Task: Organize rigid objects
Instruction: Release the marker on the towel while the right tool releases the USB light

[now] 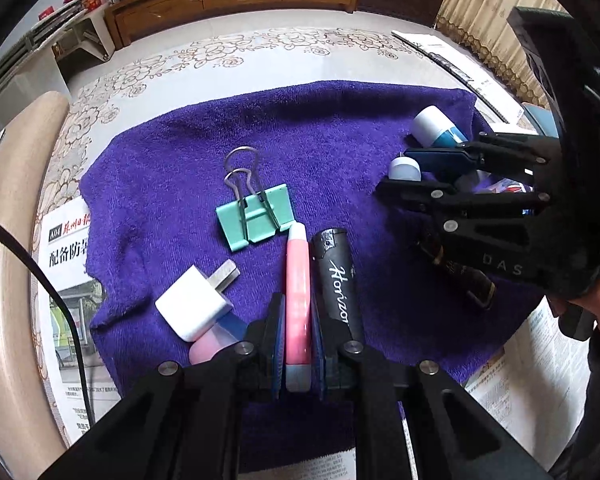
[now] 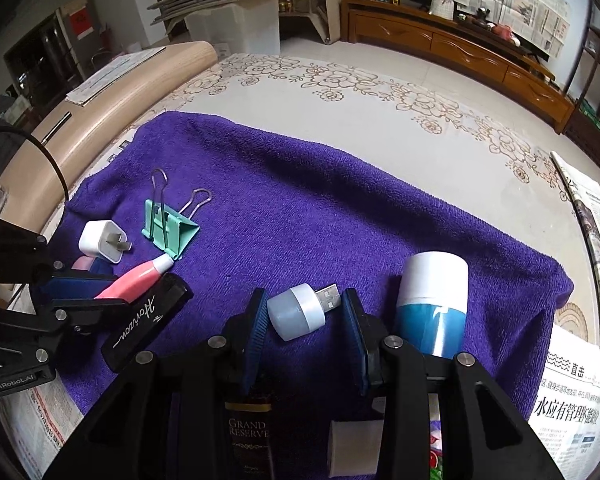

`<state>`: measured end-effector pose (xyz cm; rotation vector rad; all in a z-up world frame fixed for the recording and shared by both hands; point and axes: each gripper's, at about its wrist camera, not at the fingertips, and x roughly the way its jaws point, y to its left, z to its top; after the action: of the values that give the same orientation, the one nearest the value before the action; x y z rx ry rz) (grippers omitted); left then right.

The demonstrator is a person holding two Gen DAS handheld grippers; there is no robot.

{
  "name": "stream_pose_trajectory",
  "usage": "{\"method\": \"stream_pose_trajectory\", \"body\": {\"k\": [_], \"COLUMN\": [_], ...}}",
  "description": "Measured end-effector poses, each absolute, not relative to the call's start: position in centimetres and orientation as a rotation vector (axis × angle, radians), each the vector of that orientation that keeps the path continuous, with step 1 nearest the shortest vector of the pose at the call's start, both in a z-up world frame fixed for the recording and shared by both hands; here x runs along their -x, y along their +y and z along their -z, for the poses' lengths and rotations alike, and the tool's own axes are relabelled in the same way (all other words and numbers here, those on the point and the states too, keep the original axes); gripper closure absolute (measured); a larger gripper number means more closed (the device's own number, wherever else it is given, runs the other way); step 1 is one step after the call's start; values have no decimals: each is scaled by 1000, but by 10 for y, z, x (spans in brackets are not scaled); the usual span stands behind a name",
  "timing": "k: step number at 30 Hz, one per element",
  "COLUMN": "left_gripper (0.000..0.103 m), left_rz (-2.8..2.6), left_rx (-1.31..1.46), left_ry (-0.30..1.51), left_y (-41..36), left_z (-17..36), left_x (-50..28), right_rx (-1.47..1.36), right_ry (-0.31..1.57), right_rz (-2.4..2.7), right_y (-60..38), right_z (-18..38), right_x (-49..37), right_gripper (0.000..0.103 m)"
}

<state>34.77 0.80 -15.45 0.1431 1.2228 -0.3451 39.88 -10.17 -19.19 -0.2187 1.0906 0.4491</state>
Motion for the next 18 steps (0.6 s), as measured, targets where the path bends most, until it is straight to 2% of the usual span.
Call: {"method": "stream_pose_trajectory", "body": {"k": [10, 13, 14, 18], "left_gripper": [90, 89, 87, 69], "left_rz": [345, 351, 351, 327], "left_rx": [-143, -133, -124, -141], "left_ry": [1222, 1211, 1204, 1183], "left_y": [9, 11, 12, 15], "left_z": [158, 158, 158, 154], "left_x": [-348, -349, -348, -341], "right_rx": [266, 276, 280, 281], "right_ry": [1090, 1091, 1093, 1098], "right_rz": [-471, -486, -494, -505], "right_y": [-99, -100, -100, -102], "right_z": [191, 191, 191, 187], "right_x": [-398, -396, -394, -389], "right_gripper": [65, 61, 58, 51]}}
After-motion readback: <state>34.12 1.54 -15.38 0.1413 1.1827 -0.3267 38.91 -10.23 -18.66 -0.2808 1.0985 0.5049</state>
